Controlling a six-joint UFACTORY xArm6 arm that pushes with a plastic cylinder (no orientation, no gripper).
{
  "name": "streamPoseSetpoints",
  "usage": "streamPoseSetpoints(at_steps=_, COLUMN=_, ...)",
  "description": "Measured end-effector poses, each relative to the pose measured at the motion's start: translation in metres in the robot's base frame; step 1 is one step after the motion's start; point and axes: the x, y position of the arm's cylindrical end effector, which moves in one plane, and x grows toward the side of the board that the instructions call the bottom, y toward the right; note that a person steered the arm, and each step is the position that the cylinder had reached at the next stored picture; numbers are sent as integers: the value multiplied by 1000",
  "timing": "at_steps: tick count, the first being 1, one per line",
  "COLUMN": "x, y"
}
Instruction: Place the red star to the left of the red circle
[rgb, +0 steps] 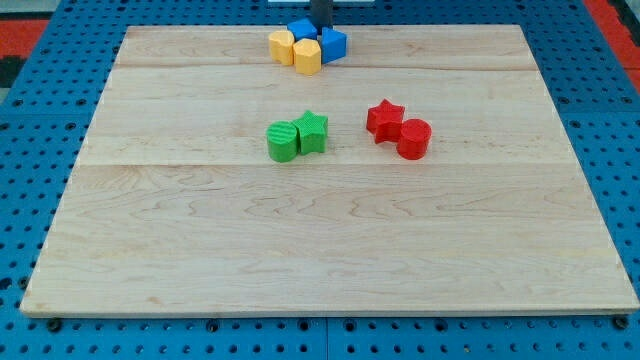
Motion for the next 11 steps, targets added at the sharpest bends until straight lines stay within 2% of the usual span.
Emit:
streamPoseSetpoints(at_steps=1, x=4, y=89)
streamPoseSetpoints(at_steps=2, x=47, y=119)
streamPoseSetpoints(at_steps=3, x=65, y=120)
streamPoseSetpoints(at_steps=5, x=76, y=113)
streamPoseSetpoints(at_steps=6, x=128, y=128)
streamPoseSetpoints(at_steps=7, x=166, y=99)
streamPoseSetpoints(at_steps=9, x=186, y=21)
streamPoseSetpoints(at_steps=11, x=219, y=87)
